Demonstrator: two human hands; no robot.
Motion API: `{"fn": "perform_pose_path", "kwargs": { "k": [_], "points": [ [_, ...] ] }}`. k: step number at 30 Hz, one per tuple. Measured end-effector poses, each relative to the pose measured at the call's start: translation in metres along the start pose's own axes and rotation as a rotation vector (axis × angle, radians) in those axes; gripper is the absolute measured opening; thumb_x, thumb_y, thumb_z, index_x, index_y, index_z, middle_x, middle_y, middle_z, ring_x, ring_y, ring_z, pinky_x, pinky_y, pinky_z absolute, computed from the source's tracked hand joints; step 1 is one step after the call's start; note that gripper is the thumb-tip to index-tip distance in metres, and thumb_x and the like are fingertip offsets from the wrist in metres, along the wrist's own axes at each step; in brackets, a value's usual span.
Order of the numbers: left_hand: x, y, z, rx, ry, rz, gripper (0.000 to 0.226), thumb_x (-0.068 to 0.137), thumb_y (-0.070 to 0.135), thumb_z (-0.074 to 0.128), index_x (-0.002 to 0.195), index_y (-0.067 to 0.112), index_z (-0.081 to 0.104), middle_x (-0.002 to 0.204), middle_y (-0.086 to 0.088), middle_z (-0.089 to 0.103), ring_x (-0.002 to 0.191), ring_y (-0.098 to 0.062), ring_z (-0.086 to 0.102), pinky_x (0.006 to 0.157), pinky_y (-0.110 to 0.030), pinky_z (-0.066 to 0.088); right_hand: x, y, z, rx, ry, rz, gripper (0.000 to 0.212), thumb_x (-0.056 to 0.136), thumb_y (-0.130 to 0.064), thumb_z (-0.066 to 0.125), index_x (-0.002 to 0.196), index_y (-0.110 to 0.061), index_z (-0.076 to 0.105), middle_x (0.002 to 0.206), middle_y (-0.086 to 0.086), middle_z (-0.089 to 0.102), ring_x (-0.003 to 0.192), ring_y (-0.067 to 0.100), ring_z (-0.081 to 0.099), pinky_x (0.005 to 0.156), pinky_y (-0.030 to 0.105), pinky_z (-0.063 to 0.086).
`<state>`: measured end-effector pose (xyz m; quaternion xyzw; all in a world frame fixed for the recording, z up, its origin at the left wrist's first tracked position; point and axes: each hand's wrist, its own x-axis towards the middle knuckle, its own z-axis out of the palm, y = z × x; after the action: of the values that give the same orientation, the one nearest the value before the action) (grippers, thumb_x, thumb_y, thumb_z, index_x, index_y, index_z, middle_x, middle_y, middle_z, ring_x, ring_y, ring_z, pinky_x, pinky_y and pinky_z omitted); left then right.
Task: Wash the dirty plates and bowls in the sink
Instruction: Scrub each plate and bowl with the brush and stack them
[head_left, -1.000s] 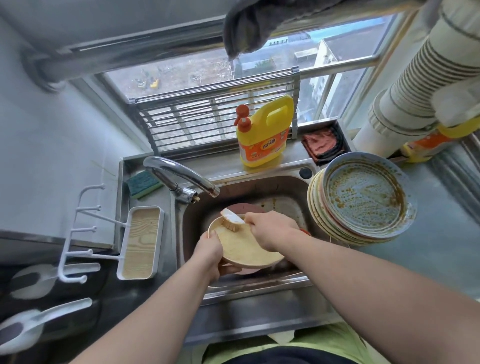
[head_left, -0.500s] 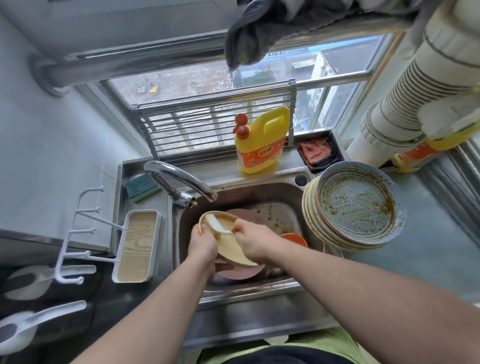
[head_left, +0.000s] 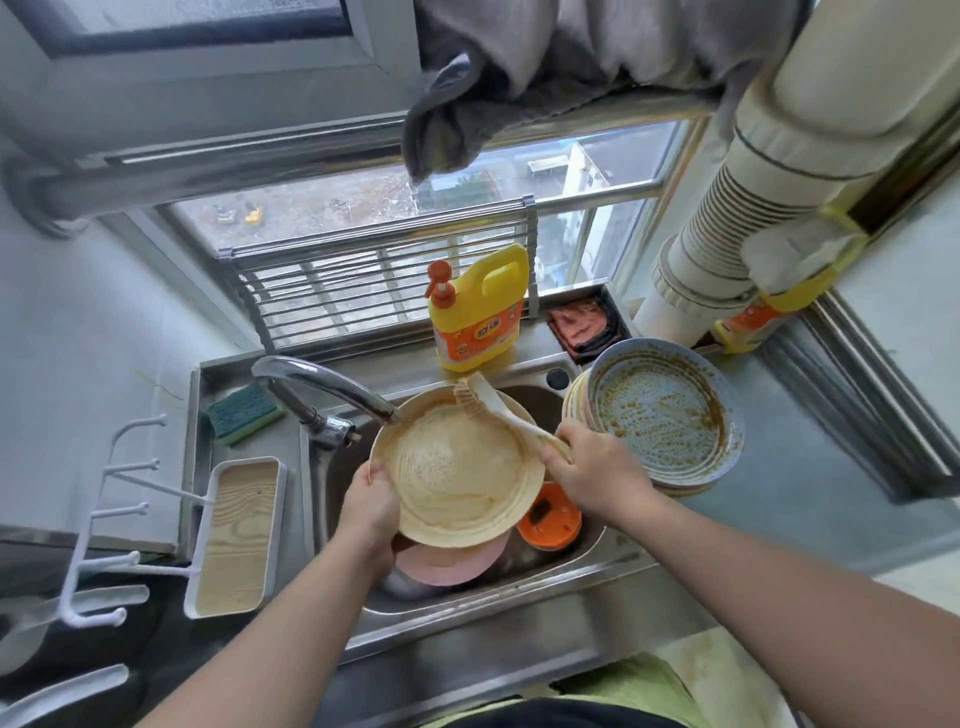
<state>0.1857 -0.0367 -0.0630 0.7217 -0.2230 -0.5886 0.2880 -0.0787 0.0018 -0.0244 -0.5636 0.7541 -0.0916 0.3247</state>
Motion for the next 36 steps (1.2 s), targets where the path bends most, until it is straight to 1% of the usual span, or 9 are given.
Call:
{"fn": "perform_pose_path", "kwargs": {
  "k": [5,8,14,18,22,25,28,31,36],
  "points": [
    [-0.013,0.017,0.057,0.091,-0.104,0.098,0.032,0.113,0.047,0.032,0.111,0.033,0.06,0.115,-0.006,0.071,0.105,-0.029,0.069,0.093,-0.056,0.059,0.008,0.022,-0.029,0.049,0.166,0.053,0.018,0.106,-0.036,0.052,0.094,-0.024,0.047,0.079,-0.003,0.055,0.079,0.029,0.059,0.065,0.038,0.044],
    [-0.02,0.028,0.099,0.282,-0.16,0.225,0.024,0.111,0.046,0.036,0.115,0.033,0.056,0.114,-0.001,0.068,0.104,-0.023,0.065,0.093,-0.049,0.055,0.002,0.059,-0.058,0.004,0.214,0.077,0.016,0.107,-0.035,0.053,0.096,-0.025,0.046,0.076,-0.004,0.054,0.075,0.026,0.055,0.058,0.035,0.037],
    [-0.038,0.037,0.179,0.604,-0.312,0.35,0.023,0.1,0.016,0.052,0.109,0.037,0.056,0.107,0.005,0.069,0.097,-0.018,0.067,0.09,-0.045,0.059,0.003,0.136,-0.092,-0.174,0.233,0.248,0.016,0.107,-0.043,0.049,0.1,-0.032,0.04,0.094,0.011,0.068,0.084,0.039,0.064,0.07,0.046,0.053],
    [-0.036,0.035,0.201,0.557,-0.368,0.437,0.024,0.104,0.037,0.063,0.127,0.035,0.063,0.115,0.014,0.072,0.109,-0.011,0.067,0.1,-0.043,0.056,0.008,0.159,-0.098,-0.153,0.242,0.289,0.024,0.107,-0.049,0.047,0.099,-0.026,0.042,0.09,0.006,0.064,0.081,0.035,0.06,0.066,0.042,0.047],
    [-0.024,0.035,0.207,0.757,-0.478,0.509,0.043,0.106,0.051,0.049,0.148,0.042,0.05,0.126,0.006,0.066,0.114,-0.016,0.063,0.102,-0.045,0.053,0.005,0.17,-0.094,-0.12,0.314,0.33,0.027,0.108,-0.047,0.046,0.096,-0.023,0.042,0.097,0.009,0.063,0.079,0.033,0.056,0.065,0.041,0.044],
    [-0.015,0.034,0.2,0.885,-0.436,0.542,0.055,0.104,0.062,0.043,0.155,0.043,0.042,0.131,0.004,0.063,0.118,-0.02,0.061,0.104,-0.046,0.052,0.001,0.155,-0.091,-0.096,0.361,0.275,0.027,0.107,-0.047,0.047,0.101,-0.02,0.047,0.104,0.009,0.059,0.086,0.036,0.057,0.07,0.042,0.045],
    [-0.009,0.029,0.171,0.797,-0.355,0.482,0.043,0.107,0.043,0.054,0.149,0.034,0.054,0.119,0.009,0.064,0.107,-0.013,0.06,0.093,-0.035,0.051,-0.003,0.105,-0.082,0.0,0.369,0.04,0.028,0.105,-0.047,0.052,0.092,-0.024,0.044,0.086,-0.002,0.052,0.077,0.027,0.052,0.063,0.037,0.037],
    [0.011,0.008,0.115,0.812,-0.162,0.329,0.035,0.102,0.033,0.057,0.137,0.034,0.063,0.126,0.006,0.068,0.11,-0.018,0.063,0.096,-0.038,0.053,-0.003,0.053,-0.056,0.043,0.234,-0.144,0.027,0.104,-0.049,0.052,0.089,-0.028,0.049,0.077,-0.007,0.049,0.07,0.021,0.052,0.055,0.036,0.042],
    [0.063,-0.048,0.015,0.844,0.089,-0.029,0.049,0.091,0.023,0.059,0.139,0.019,0.067,0.134,-0.007,0.071,0.117,-0.03,0.066,0.097,-0.03,0.051,0.028,0.005,0.021,-0.235,-0.263,-0.106,0.029,0.108,-0.048,0.045,0.118,-0.03,0.065,0.112,0.005,0.053,0.103,0.034,0.063,0.085,0.043,0.052]
  ]
}}
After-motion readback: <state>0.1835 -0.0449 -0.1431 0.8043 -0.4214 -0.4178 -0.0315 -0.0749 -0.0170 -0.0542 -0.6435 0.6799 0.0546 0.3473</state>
